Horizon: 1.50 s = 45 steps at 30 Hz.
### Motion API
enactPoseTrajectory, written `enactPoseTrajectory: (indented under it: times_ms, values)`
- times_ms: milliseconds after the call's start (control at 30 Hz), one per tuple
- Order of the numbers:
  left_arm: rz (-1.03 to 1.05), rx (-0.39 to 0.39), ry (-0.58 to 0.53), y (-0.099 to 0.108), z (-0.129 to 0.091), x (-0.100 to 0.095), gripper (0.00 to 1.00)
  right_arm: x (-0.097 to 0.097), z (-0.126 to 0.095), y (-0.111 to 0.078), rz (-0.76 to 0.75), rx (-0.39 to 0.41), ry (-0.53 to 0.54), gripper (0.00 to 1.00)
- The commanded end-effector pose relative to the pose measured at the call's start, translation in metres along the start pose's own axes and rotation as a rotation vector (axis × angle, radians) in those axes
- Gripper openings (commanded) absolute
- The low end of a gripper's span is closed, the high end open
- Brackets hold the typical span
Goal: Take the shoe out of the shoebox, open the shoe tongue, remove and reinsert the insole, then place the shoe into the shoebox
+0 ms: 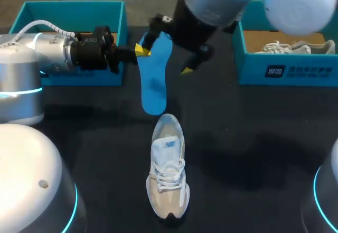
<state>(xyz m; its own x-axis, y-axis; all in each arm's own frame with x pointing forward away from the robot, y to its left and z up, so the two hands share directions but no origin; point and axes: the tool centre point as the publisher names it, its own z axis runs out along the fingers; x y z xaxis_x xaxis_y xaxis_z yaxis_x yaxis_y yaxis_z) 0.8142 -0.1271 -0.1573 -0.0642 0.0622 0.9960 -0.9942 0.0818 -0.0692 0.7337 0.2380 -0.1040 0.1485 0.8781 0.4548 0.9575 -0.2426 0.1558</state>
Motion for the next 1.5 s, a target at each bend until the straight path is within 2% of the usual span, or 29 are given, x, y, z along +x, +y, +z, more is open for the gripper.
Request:
enactPoseTrajectory:
  times_ms: [33, 433, 733, 1200, 1500]
  values:
    - [0.0, 0.001, -0.004, 0.001, 0.0, 0.001, 0.0, -0.025, 0.001, 0.006, 0.013, 0.016, 0.385, 1.0]
    - [0.0, 0.001, -0.004, 0.001, 0.0, 0.001, 0.0, -0.038, -0.009, 0.02, -0.01, 0.056, 0.614, 1.0]
    - [0.0, 0.001, -0.004, 0.001, 0.0, 0.001, 0.0, -0.043, 0.003, 0.025, -0.015, 0.108, 0.757, 1.0]
    - [0.0, 0.001, -0.004, 0.001, 0.0, 0.001, 0.0, -0.047, 0.015, 0.028, -0.042, 0.14, 0.915, 1.0]
    - [0.0, 0.001, -0.004, 0.001, 0.0, 0.001, 0.0, -0.052, 0.02, 0.028, -0.041, 0.141, 0.948, 1.0]
